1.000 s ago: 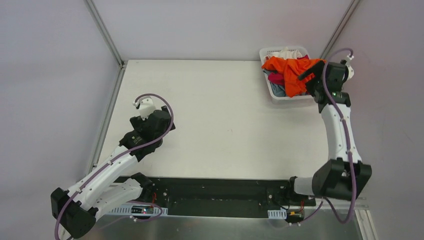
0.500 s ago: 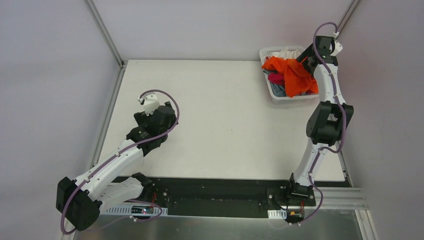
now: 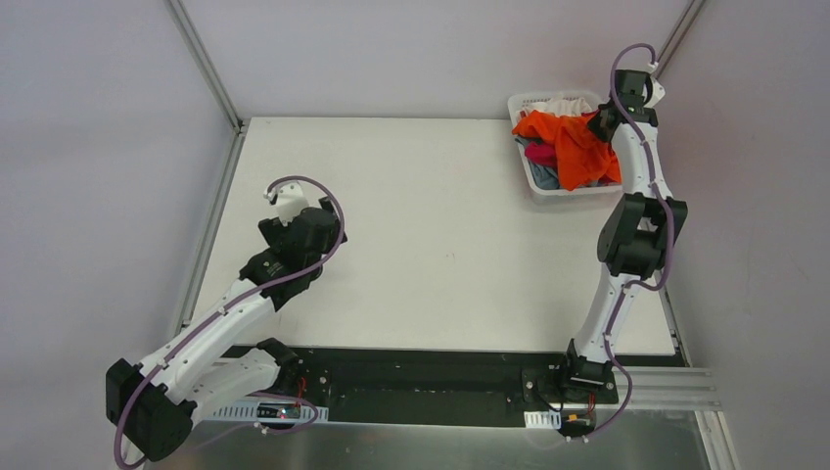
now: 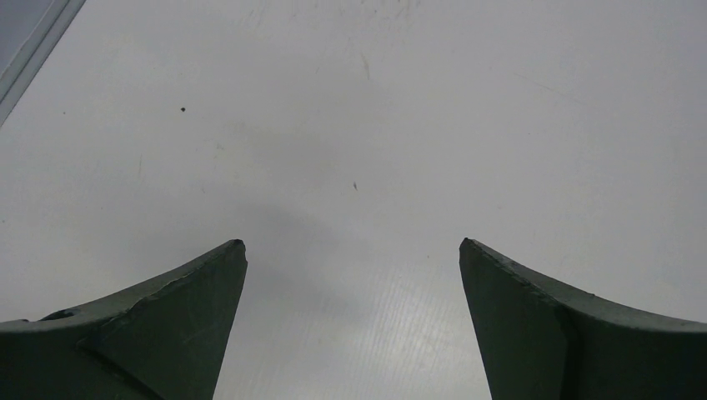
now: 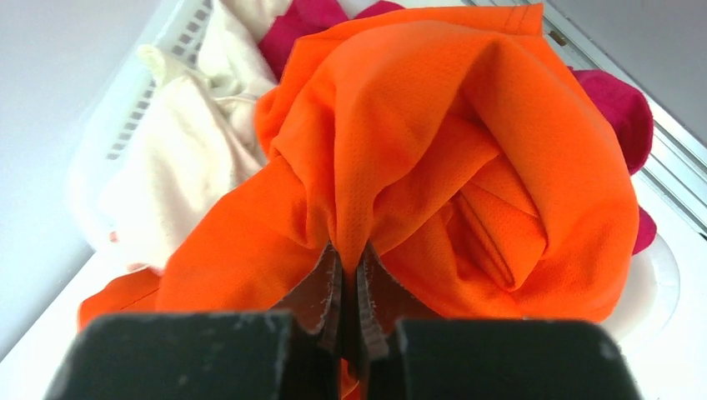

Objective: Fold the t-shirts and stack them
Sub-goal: Grab crumpled tshirt from bin with the right arm, then move the tshirt to the center of the board

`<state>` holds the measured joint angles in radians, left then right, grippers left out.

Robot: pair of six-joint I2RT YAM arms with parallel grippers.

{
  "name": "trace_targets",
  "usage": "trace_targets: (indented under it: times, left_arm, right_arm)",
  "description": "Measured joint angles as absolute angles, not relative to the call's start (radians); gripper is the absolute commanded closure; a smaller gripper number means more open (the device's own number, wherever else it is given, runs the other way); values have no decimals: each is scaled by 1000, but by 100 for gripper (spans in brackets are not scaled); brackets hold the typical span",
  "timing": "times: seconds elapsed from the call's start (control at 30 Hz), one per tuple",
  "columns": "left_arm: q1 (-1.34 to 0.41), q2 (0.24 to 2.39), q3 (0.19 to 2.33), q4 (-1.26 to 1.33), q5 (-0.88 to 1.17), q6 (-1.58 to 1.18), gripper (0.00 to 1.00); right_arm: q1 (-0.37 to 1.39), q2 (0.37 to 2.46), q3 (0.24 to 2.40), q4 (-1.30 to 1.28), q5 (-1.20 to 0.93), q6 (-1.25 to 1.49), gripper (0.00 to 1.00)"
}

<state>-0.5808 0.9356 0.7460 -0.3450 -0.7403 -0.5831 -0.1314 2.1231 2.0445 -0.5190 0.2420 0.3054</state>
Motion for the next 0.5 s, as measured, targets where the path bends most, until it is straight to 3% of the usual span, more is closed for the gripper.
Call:
trace_targets:
  times: [0.3, 0.5]
  left_arm:
    - [-581, 787, 707, -337, -672, -583, 1]
    - [-581, 698, 662, -340, -624, -583, 1]
  right_arm:
    - [-80, 1823, 2013, -511, 105, 305, 100]
    - [64, 1583, 2029, -495, 17, 302, 100]
